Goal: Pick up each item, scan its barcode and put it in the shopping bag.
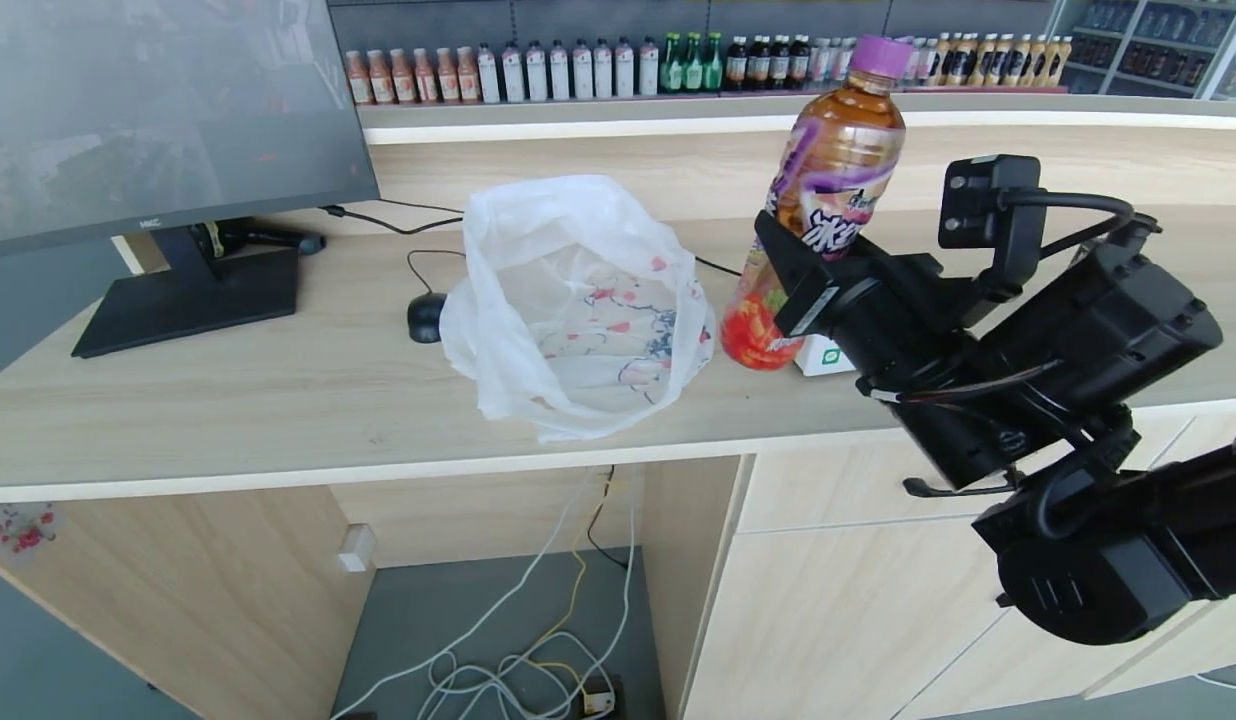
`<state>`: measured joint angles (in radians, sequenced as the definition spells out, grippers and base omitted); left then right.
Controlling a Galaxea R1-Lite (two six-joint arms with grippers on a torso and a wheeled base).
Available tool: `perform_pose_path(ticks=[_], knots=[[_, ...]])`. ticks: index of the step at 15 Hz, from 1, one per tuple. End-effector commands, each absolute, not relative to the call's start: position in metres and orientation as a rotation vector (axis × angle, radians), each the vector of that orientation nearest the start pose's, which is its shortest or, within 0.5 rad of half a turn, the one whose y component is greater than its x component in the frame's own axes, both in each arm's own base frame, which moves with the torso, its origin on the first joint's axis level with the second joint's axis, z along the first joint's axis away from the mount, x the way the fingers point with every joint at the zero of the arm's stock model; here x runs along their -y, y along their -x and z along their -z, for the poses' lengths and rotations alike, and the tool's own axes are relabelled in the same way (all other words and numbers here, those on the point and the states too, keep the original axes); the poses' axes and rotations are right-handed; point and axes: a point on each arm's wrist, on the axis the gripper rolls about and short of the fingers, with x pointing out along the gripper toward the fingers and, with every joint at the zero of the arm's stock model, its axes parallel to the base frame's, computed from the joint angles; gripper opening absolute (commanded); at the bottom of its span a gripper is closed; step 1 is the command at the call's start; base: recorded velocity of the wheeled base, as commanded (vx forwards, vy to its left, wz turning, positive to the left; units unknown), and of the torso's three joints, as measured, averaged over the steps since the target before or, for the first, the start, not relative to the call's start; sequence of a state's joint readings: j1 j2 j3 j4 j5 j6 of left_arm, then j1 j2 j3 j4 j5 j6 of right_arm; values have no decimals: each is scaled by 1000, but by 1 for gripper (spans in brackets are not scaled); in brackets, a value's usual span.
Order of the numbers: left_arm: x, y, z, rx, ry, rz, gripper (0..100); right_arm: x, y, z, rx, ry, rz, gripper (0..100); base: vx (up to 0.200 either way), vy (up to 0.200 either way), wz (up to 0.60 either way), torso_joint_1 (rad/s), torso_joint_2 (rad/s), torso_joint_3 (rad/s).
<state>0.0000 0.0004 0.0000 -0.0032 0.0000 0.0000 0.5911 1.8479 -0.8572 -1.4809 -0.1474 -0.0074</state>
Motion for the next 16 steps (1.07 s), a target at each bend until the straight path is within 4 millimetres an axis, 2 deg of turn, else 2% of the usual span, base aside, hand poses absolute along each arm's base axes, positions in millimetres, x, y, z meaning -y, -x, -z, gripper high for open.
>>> perform_pose_path(ticks=[1,4,11,16], knots=[[0,23,-76,3,0,0,100,-177,-270,-237,473,-175,-434,0,0,200,0,2,2,-7],[0,23,-76,3,-2,0,100,-172,-262,-242,486,-180,-434,0,0,200,0,-1,2,5],[0,23,-76,3,-3,0,100,-167,-254,-255,526,-193,-435,0,0,0,0,0,0,0],[0,23,-76,3,-5,0,100,-187,-280,-250,516,-183,-446,0,0,0,0,0,0,0]])
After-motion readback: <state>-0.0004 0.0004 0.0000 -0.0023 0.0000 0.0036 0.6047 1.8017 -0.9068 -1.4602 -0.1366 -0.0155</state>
